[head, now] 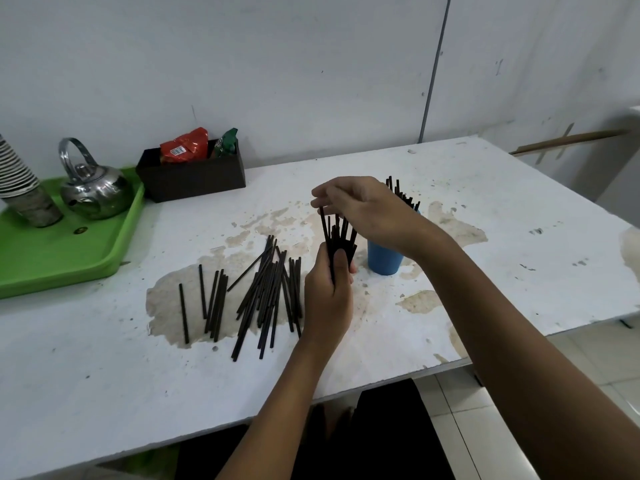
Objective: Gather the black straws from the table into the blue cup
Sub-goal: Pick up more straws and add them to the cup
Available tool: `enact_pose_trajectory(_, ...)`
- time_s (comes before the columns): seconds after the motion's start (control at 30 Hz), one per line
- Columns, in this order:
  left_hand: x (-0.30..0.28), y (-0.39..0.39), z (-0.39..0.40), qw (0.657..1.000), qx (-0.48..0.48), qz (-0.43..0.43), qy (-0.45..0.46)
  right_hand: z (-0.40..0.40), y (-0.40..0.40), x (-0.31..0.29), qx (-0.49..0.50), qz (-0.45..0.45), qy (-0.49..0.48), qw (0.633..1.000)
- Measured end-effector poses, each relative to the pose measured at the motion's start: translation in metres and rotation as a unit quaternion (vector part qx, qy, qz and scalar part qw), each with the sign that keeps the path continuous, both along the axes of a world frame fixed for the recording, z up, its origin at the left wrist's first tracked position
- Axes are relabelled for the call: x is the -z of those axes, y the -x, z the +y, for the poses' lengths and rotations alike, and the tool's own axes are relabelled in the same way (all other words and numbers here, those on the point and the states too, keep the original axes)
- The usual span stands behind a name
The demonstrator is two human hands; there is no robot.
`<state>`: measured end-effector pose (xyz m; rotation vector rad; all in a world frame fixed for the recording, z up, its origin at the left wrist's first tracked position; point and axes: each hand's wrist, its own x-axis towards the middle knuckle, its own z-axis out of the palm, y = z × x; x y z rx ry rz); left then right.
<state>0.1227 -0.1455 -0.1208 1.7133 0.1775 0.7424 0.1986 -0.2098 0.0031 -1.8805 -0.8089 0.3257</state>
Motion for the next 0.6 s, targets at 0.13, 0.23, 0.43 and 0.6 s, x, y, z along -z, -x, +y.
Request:
enact_pose_trajectory(0.13,-0.0012,0.0025,-0.0018,1.000,0.003,0.003,-0.009,0.0028,0.0041,-0.0029,-0.010,-0.027,0.015,0.999)
enact_pose_trajectory(0.23,-0.0008,0.0037,-0.0012,1.000,0.004,0.005,-0.024,0.0044,0.0073,-0.0038,-0.027,-0.060,0.091,0.994)
enact_pose_trajectory(0.43,0.0005,0.0041,-0.0002,1.000,0.011,0.000,-0.017,0.0052,0.0026,-0.0045,-0.064,-0.038,0.124,0.990)
enact_pose_trajectory(0.6,-0.0021,0.0068,-0.0018,0.999,0.038,-0.011,-0.007,0.0032,0.0018,0.0011,-0.100,-0.053,0.190,0.975)
